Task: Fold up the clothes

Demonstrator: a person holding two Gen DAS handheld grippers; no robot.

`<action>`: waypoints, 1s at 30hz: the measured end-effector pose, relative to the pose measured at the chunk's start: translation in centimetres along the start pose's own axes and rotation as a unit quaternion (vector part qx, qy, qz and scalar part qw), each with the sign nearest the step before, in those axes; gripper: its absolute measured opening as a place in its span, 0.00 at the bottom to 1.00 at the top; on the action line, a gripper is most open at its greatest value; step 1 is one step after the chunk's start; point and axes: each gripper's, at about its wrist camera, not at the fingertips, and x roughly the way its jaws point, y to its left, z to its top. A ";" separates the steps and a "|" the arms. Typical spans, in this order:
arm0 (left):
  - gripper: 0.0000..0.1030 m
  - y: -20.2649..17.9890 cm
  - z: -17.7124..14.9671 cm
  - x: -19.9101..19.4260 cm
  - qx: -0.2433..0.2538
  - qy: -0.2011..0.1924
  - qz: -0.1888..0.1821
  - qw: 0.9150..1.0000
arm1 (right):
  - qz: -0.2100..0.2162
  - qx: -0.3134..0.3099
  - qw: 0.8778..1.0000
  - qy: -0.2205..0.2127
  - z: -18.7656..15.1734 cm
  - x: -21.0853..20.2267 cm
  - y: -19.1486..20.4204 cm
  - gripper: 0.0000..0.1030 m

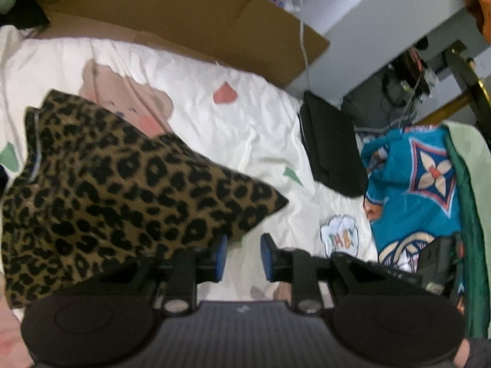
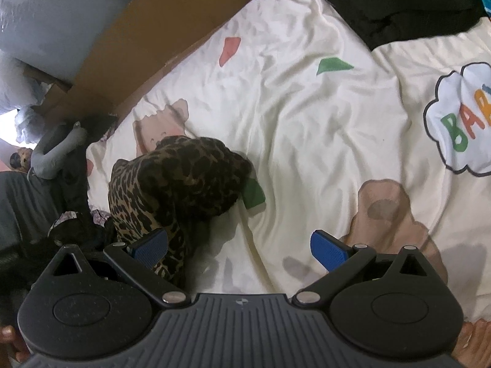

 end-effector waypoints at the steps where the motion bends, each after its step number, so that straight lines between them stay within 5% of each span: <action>1: 0.27 0.2 0.2 -0.4 0.000 -0.006 -0.001 1.000 | -0.001 0.001 1.000 0.002 0.0 0.2 0.0 0.99; 9: 0.31 2.9 2.0 -2.2 -0.033 -0.046 0.011 0.998 | -0.005 0.014 1.000 0.008 0.1 0.8 -0.1 0.99; 14: 0.44 4.6 2.9 -1.9 -0.049 -0.059 0.042 0.996 | 0.002 0.034 0.999 0.013 0.3 1.2 -0.3 0.99; 24: 0.57 6.3 4.3 1.0 -0.016 -0.058 0.098 0.993 | 0.040 0.076 0.996 0.010 1.5 1.9 0.4 0.99; 30: 0.57 6.5 4.6 3.0 0.002 -0.050 0.091 0.995 | 0.053 0.089 0.995 0.006 3.0 2.7 1.4 0.99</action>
